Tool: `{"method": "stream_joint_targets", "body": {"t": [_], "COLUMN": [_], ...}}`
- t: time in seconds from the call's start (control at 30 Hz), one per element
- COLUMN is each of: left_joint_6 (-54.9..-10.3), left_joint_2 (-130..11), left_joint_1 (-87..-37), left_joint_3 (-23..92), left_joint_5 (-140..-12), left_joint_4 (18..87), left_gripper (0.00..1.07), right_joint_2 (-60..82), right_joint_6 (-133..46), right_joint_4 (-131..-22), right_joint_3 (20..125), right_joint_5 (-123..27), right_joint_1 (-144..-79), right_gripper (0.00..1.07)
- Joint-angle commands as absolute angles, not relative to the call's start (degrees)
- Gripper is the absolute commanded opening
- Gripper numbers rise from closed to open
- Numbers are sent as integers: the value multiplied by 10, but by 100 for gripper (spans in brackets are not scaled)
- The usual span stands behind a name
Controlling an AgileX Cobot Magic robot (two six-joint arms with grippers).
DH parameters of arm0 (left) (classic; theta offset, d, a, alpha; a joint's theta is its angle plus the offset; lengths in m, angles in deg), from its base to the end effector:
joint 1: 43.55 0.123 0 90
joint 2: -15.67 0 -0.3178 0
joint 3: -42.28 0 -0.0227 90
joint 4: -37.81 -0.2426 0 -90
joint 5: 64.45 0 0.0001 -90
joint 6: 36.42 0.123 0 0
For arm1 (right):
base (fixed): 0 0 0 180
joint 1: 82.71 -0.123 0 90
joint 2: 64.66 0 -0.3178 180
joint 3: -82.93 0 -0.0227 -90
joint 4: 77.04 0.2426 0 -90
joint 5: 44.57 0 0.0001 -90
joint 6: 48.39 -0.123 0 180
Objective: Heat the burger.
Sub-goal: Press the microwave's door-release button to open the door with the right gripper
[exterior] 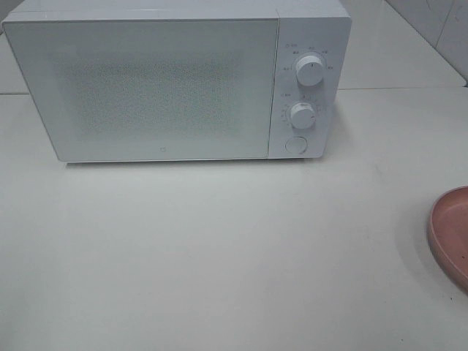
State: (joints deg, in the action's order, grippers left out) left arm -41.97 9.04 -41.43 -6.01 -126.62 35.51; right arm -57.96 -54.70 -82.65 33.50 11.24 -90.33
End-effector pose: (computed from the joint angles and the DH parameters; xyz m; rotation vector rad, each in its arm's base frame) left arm -0.0209 0.0036 0.2617 -0.1397 2.0382 0.0106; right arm -0.0116 -0.0116 0.2685 -0.0226 1.9503 0.0453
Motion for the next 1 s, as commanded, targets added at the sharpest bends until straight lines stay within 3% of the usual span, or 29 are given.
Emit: {"method": "stream_joint_targets", "body": {"t": [0.03, 0.6, 1.0], "left_joint_6": [-420, -420, -420], "left_joint_2": [101, 101, 101], "left_joint_1": [-415, -415, -415], "left_joint_3": [-61, -61, -61], "left_joint_5": [-1259, -1259, -1259], "left_joint_4": [357, 357, 357], "left_gripper": [91, 91, 91], "right_joint_2": [-593, -591, -481], "right_joint_6": [-549, -555, -557], "right_joint_4": [-825, -825, -827], "right_joint_3": [334, 340, 349], "right_joint_5": [104, 98, 29], "right_joint_1": [-899, -899, -899], "right_gripper": [73, 73, 73]}}
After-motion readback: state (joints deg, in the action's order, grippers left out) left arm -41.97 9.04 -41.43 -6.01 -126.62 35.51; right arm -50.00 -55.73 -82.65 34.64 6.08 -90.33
